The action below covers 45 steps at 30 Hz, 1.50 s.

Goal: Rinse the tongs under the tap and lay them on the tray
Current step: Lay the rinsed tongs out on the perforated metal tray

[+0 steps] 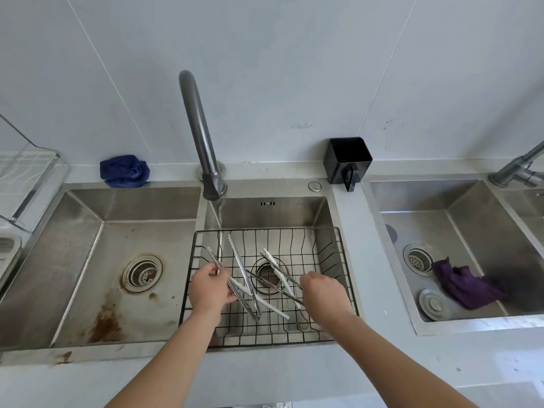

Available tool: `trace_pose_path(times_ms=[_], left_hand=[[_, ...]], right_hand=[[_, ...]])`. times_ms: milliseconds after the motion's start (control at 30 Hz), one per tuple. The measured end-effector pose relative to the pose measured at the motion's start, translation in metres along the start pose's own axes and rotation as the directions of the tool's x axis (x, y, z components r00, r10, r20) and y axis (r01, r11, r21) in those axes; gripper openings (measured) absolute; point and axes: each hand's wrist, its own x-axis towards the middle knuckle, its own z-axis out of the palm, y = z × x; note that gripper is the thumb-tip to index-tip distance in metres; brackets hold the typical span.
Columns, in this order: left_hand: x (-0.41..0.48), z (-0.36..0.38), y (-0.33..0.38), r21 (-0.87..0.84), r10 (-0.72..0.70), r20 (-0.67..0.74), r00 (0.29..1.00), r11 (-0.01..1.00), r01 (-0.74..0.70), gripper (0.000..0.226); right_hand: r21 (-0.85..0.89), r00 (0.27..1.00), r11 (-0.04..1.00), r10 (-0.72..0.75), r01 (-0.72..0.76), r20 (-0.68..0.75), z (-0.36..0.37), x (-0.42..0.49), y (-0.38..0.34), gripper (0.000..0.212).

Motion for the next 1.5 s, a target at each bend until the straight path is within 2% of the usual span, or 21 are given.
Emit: trace_pose_path(times_ms=[100, 267, 367, 500, 667, 867, 1100, 1333, 1500], left_hand=[[0.000, -0.012, 0.006, -0.040, 0.007, -0.020, 1.000, 0.999, -0.007, 0.017], [-0.005, -0.038, 0.012, -0.038, 0.069, -0.094, 0.993, 0.997, -0.073, 0.010], [-0.009, -0.061, 0.014, -0.015, 0.101, -0.133, 0.986, 0.994, -0.104, 0.014], [-0.012, -0.098, 0.012, -0.048, 0.080, -0.207, 0.975, 0.995, -0.092, 0.013], [-0.017, -0.153, 0.005, -0.090, 0.070, -0.292, 0.954, 0.991, -0.101, 0.022], [-0.027, -0.232, -0.006, -0.134, 0.116, -0.381, 0.917, 0.975, -0.178, 0.005], [-0.031, -0.366, -0.024, -0.065, 0.158, -0.448, 0.880, 0.976, -0.208, 0.014], [-0.023, -0.480, -0.046, 0.032, 0.190, -0.485, 0.854, 0.979, -0.200, 0.005], [-0.010, -0.531, -0.055, -0.037, 0.142, -0.505, 0.852, 0.982, -0.185, 0.006]], right_hand=[[0.021, 0.999, 1.000, -0.014, 0.014, -0.040, -0.009, 0.000, 0.000, 0.014], [0.087, 0.991, 0.992, -0.081, 0.090, -0.102, -0.029, 0.002, -0.012, 0.015], [0.135, 0.983, 0.980, -0.126, 0.144, -0.133, -0.039, 0.004, -0.026, 0.015], [0.185, 0.964, 0.954, -0.204, 0.234, -0.168, -0.049, 0.007, -0.053, 0.016], [0.245, 0.943, 0.918, -0.267, 0.311, -0.197, -0.054, 0.010, -0.103, 0.016], [0.249, 0.910, 0.883, -0.345, 0.398, -0.229, -0.054, 0.008, -0.184, 0.013], [0.241, 0.878, 0.848, -0.429, 0.473, -0.214, -0.042, -0.008, -0.316, 0.011], [0.265, 0.868, 0.827, -0.465, 0.496, -0.171, -0.023, -0.031, -0.444, 0.012], [0.246, 0.857, 0.821, -0.494, 0.515, -0.148, -0.015, -0.035, -0.506, 0.011]])
